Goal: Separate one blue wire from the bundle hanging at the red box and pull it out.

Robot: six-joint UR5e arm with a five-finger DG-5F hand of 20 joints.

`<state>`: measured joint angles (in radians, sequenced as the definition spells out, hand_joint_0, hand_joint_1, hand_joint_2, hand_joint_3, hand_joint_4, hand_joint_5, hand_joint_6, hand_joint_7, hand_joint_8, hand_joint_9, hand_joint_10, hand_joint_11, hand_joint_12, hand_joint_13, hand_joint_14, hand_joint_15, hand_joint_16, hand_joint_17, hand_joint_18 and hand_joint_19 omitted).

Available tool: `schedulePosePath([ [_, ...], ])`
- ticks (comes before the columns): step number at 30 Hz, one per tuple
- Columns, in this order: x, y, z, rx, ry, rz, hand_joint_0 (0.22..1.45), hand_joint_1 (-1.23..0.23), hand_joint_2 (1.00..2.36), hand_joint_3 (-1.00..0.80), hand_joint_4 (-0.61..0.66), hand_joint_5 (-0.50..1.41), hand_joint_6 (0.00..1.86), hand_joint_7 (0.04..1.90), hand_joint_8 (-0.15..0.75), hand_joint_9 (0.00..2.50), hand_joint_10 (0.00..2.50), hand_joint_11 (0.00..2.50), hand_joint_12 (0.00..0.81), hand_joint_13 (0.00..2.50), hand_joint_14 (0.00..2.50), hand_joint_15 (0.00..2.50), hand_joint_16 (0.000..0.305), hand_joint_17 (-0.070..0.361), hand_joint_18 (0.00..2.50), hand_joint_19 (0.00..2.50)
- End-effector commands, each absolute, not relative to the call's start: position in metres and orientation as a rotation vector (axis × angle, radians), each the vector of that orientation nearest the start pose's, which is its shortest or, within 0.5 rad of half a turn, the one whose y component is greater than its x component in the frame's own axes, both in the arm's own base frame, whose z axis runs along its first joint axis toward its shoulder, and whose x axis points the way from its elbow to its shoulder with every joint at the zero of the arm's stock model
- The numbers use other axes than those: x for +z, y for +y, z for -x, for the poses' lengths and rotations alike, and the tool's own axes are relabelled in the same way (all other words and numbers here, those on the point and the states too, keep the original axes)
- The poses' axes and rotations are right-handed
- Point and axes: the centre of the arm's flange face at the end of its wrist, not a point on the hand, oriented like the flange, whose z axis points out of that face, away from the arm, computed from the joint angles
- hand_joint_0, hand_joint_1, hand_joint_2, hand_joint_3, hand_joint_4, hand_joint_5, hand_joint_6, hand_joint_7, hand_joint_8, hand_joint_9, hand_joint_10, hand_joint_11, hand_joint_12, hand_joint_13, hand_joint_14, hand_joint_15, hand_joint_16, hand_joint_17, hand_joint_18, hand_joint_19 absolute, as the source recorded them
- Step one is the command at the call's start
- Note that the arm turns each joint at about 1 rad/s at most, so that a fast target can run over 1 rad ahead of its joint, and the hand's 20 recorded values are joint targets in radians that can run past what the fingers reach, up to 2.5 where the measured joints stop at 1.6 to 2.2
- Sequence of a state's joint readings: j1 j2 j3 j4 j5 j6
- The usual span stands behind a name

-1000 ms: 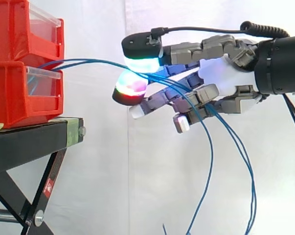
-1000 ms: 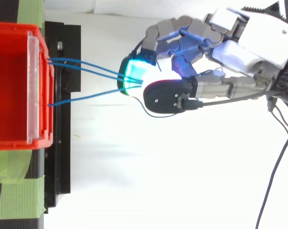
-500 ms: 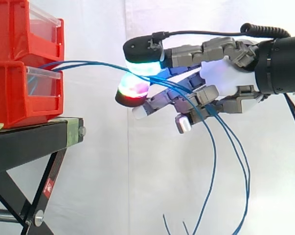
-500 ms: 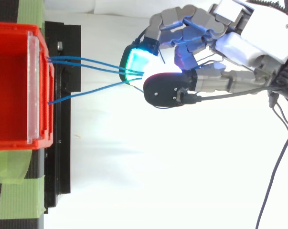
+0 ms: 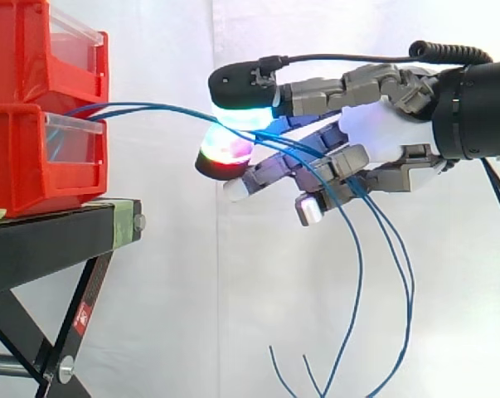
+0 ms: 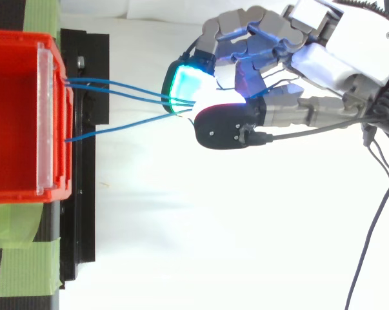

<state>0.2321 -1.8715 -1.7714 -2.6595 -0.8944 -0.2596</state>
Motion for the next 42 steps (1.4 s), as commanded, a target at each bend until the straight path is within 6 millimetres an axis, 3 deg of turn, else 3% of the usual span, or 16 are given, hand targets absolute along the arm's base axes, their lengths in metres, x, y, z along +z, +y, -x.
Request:
schedulePosePath([
  [1,0.278,-0.064,-0.576,0.671,1.046,-1.25,0.69,-0.95,1.02,-0.27,0.22,-0.22,0.85,1.01,0.304,0.69,0.02,1.02,0.359,0.79,1.68,1.42,0.048,0.108,0.83,1.26],
  [10,0.278,-0.063,-0.576,0.673,1.046,-1.251,0.69,-0.94,1.01,-0.33,0.23,-0.23,0.85,0.99,0.305,0.68,0.01,1.02,0.352,0.79,1.7,1.41,0.047,0.106,0.83,1.25],
  [42,0.275,-0.047,-0.574,0.732,1.056,-1.293,0.62,-0.73,1.02,-0.28,0.24,-0.21,0.84,1.01,0.329,0.77,0.01,1.03,0.353,0.84,1.77,1.36,0.046,0.104,0.88,1.26],
])
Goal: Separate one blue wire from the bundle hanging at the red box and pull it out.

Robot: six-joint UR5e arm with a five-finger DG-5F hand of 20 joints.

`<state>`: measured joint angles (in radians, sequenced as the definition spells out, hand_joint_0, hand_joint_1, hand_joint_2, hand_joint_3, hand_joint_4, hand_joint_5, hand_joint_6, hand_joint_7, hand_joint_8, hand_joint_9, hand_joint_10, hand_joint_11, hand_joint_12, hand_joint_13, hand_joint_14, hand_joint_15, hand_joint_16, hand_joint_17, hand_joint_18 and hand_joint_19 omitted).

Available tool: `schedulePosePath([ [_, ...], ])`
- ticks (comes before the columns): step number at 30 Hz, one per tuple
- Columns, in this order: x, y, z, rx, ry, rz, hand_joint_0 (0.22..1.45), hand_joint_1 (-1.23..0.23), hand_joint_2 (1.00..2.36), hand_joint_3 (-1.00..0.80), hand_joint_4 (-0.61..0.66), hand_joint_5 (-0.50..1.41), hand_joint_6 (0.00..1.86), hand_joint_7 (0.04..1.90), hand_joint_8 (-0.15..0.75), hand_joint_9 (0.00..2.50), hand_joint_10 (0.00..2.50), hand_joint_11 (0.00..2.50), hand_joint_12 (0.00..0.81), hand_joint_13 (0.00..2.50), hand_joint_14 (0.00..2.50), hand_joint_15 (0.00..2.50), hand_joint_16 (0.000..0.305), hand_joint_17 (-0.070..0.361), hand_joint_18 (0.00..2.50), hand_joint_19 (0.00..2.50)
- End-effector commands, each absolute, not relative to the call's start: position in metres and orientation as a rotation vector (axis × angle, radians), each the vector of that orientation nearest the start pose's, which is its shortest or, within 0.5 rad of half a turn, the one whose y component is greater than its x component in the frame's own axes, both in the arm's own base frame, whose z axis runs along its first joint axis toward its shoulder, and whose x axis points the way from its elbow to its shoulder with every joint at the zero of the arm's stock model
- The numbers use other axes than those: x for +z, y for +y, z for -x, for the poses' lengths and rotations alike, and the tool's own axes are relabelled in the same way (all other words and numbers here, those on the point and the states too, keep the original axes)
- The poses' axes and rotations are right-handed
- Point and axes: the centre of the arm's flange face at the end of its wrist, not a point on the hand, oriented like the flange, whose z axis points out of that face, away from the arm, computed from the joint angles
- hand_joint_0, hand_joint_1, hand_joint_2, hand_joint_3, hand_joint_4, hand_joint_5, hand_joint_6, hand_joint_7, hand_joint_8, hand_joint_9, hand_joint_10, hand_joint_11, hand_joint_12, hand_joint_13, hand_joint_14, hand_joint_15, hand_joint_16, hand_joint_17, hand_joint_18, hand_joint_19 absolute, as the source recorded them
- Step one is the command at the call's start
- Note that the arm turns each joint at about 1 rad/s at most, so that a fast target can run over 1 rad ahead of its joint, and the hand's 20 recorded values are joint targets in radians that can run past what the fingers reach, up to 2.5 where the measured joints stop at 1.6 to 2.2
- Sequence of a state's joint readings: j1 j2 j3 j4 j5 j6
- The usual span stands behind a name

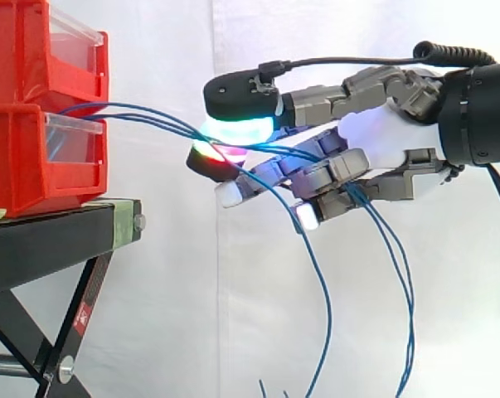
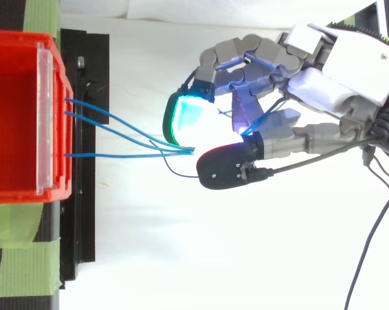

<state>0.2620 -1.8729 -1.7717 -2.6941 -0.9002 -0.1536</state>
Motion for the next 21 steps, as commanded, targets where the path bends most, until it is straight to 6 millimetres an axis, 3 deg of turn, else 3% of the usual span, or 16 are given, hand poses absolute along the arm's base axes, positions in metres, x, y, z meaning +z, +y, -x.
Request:
schedulePosePath([
  [1,0.273,-0.047,-0.573,0.699,1.083,-1.276,0.62,-0.73,1.02,-0.28,0.24,-0.21,0.84,1.01,0.331,0.77,0.02,1.03,0.353,0.84,1.77,1.36,0.047,0.106,0.88,1.26],
  [11,0.272,-0.049,-0.57,0.605,1.145,-1.229,0.6,-0.71,1.02,-0.32,0.24,-0.21,0.84,1.0,0.332,0.78,0.02,1.04,0.353,0.85,1.75,1.36,0.046,0.105,0.87,1.26],
  [17,0.273,-0.059,-0.564,0.422,1.155,-1.196,0.6,-0.7,1.01,-0.33,0.24,-0.21,0.84,1.0,0.331,0.79,0.01,1.04,0.353,0.85,1.76,1.35,0.046,0.103,0.88,1.26],
  [21,0.273,-0.059,-0.564,0.404,1.155,-1.189,0.61,-0.7,1.01,-0.33,0.24,-0.21,0.84,1.01,0.333,0.79,0.01,1.04,0.349,0.85,1.74,1.37,0.046,0.103,0.87,1.26],
])
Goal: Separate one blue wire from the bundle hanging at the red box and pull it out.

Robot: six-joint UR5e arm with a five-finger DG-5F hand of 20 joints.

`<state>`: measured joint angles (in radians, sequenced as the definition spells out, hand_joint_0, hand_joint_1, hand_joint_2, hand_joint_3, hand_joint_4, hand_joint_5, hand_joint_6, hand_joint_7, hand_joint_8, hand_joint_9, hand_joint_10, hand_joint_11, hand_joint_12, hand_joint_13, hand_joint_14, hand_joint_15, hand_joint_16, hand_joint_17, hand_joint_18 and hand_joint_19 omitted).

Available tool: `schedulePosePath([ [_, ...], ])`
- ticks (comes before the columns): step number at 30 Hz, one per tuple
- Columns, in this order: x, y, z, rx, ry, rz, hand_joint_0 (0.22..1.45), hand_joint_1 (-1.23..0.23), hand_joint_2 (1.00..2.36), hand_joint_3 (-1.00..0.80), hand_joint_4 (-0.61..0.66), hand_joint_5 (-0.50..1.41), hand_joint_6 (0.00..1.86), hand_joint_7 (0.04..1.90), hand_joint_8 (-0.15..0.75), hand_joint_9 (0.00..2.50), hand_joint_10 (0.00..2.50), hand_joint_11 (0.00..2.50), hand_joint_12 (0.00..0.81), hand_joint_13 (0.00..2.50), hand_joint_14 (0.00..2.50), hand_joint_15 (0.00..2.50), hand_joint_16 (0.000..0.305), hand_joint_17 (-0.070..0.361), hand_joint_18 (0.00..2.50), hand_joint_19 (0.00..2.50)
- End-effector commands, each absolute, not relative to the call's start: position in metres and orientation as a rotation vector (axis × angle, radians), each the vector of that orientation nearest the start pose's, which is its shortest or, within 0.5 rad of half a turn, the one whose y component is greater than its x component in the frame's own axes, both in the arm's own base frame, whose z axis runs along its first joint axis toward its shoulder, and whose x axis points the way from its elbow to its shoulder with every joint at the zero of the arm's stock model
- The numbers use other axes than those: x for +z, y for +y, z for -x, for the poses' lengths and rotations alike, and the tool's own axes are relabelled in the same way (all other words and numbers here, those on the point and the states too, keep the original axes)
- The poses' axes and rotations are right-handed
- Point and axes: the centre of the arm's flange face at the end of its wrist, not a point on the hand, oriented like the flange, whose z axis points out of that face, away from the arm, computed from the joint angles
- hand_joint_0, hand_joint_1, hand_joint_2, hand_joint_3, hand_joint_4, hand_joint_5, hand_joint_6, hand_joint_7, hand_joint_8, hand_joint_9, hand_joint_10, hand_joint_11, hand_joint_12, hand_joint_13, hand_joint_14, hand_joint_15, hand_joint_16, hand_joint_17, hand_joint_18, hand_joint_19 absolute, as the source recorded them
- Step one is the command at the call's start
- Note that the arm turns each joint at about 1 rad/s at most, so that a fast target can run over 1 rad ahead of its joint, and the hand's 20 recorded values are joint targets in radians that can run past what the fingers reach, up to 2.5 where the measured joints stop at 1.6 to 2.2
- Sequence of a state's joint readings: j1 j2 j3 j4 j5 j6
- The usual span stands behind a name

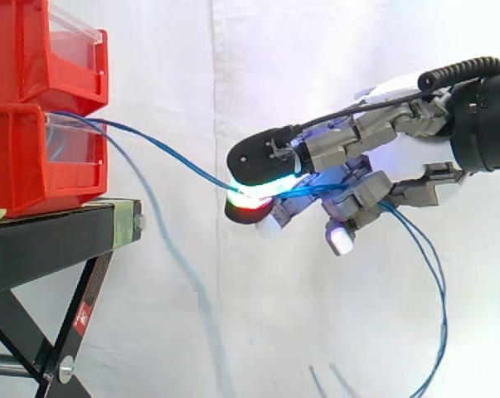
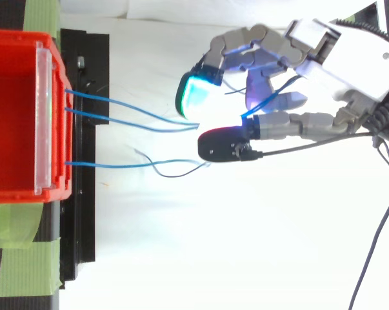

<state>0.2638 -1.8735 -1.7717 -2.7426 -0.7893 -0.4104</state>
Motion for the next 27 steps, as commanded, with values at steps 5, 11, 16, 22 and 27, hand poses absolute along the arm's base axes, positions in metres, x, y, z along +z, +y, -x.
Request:
schedulePosePath([
  [5,0.272,-0.059,-0.565,0.404,1.153,-1.189,0.6,-0.7,1.01,-0.33,0.24,-0.21,0.84,1.0,0.332,0.79,0.02,1.04,0.352,0.85,1.72,1.39,0.046,0.102,0.87,1.26],
  [11,0.272,-0.058,-0.565,0.412,1.151,-1.188,0.61,-0.7,1.01,-0.33,0.24,-0.21,0.84,1.01,0.329,0.79,0.02,1.04,0.348,0.85,1.72,1.39,0.046,0.103,0.87,1.26],
  [16,0.274,-0.053,-0.567,0.46,1.129,-1.199,0.6,-0.7,1.01,-0.34,0.24,-0.21,0.83,1.02,0.333,0.79,0.02,1.04,0.348,0.85,1.72,1.39,0.046,0.103,0.87,1.26],
  [22,0.273,-0.048,-0.569,0.567,1.102,-1.244,0.6,-0.7,1.01,-0.35,0.24,-0.21,0.83,1.02,0.332,0.79,0.02,1.04,0.354,0.85,1.72,1.4,0.046,0.103,0.86,1.26],
  [27,0.273,-0.043,-0.571,0.697,1.078,-1.291,0.6,-0.71,1.01,-0.36,0.24,-0.21,0.83,1.02,0.33,0.79,0.02,1.04,0.359,0.85,1.72,1.38,0.045,0.102,0.86,1.27],
])
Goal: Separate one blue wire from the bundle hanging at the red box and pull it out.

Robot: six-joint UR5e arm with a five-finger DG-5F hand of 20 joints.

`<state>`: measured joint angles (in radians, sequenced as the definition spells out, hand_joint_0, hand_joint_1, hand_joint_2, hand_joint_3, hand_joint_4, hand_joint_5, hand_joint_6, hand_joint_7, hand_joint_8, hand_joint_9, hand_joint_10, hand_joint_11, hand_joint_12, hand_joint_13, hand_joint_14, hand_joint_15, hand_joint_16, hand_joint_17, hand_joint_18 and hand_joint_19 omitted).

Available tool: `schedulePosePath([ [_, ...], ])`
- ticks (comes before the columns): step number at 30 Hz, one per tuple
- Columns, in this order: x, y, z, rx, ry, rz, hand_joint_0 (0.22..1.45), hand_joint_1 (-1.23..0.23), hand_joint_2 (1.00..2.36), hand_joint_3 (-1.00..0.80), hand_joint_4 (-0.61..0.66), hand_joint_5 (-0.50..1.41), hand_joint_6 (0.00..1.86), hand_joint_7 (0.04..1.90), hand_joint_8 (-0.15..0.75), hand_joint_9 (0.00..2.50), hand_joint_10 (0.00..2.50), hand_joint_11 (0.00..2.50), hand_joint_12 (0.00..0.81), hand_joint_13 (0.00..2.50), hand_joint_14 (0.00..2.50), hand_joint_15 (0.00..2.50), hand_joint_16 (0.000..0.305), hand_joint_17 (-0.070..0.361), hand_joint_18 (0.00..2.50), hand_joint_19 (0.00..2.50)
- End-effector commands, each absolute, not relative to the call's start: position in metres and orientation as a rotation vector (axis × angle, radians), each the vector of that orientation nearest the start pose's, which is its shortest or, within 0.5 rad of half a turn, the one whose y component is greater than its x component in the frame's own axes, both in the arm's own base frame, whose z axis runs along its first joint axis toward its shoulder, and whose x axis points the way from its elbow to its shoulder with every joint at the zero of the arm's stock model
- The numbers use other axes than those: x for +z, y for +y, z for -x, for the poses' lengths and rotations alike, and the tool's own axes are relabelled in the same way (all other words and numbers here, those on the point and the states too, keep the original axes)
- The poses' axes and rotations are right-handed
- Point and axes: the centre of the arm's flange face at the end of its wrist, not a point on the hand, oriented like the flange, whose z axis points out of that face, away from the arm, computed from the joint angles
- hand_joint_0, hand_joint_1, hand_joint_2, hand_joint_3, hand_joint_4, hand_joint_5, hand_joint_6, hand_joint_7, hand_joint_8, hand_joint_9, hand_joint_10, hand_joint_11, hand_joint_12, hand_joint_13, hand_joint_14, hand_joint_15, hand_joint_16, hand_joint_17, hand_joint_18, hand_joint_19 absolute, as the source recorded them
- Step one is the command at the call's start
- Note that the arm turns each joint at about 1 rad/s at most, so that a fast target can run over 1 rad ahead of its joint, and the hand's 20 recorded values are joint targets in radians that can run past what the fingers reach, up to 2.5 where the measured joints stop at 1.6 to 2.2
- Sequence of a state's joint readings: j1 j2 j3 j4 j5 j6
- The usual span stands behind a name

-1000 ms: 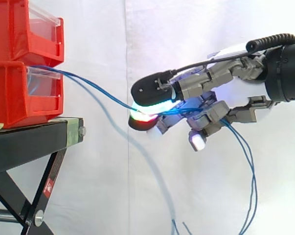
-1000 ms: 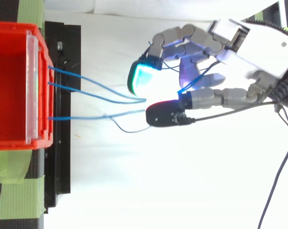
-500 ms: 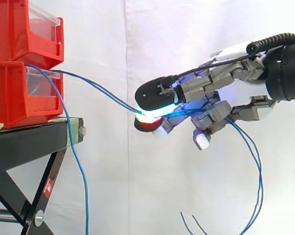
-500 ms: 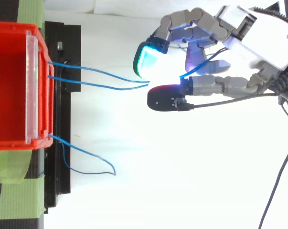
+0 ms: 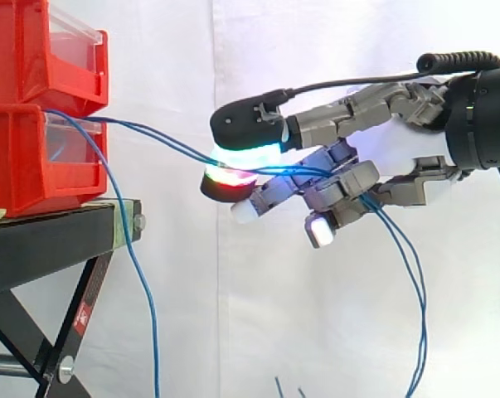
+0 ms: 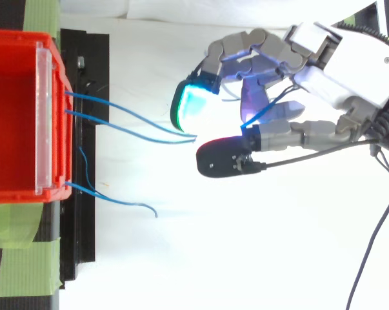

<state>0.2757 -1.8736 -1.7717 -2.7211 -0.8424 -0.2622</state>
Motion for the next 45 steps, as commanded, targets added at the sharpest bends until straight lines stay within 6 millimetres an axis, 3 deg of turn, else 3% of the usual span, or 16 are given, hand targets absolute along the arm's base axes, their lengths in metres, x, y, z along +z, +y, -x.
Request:
schedulePosePath([
  [1,0.2724,-0.0409,-0.572,0.718,1.076,-1.299,0.6,-0.71,1.01,-0.35,0.24,-0.21,0.83,1.02,0.33,0.79,0.02,1.04,0.359,0.85,1.71,1.4,0.046,0.103,0.86,1.26],
  [5,0.2723,-0.0368,-0.5731,0.811,1.042,-1.347,0.6,-0.72,1.01,-0.37,0.24,-0.21,0.83,1.02,0.33,0.79,0.02,1.04,0.358,0.85,1.7,1.39,0.046,0.103,0.86,1.27],
  [31,0.2713,-0.0376,-0.5702,0.795,1.06,-1.356,0.54,-0.75,1.0,-0.5,0.25,-0.21,0.83,1.02,0.34,0.78,0.02,1.03,0.373,0.83,1.71,1.38,0.051,0.114,0.85,1.26],
  [45,0.27,-0.0378,-0.5696,0.788,1.068,-1.358,0.48,-0.91,1.0,-0.5,0.26,-0.24,0.84,1.02,0.341,0.7,0.02,1.05,0.401,0.78,1.74,1.38,0.059,0.133,0.86,1.24],
])
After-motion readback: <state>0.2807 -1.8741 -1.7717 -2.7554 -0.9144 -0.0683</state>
